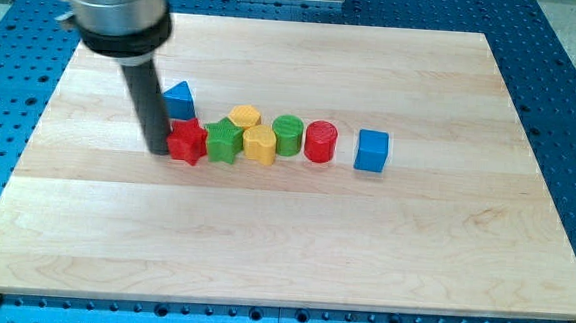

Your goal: Move the stars towards the bottom of the cube along with heart

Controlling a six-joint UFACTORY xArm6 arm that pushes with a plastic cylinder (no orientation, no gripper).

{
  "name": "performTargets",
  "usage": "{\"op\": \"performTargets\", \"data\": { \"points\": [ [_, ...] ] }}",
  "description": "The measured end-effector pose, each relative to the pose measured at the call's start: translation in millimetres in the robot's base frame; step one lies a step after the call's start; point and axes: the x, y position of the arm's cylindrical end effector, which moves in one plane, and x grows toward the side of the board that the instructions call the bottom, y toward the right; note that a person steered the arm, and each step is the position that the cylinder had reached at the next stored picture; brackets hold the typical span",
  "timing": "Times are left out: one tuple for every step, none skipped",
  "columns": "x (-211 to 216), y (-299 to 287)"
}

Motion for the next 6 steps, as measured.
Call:
{"op": "performTargets", "data": {
  "points": [
    [-2,60],
    [-4,87],
    [2,51],
    [11,62],
    [11,107],
    [11,151]
  ]
}}
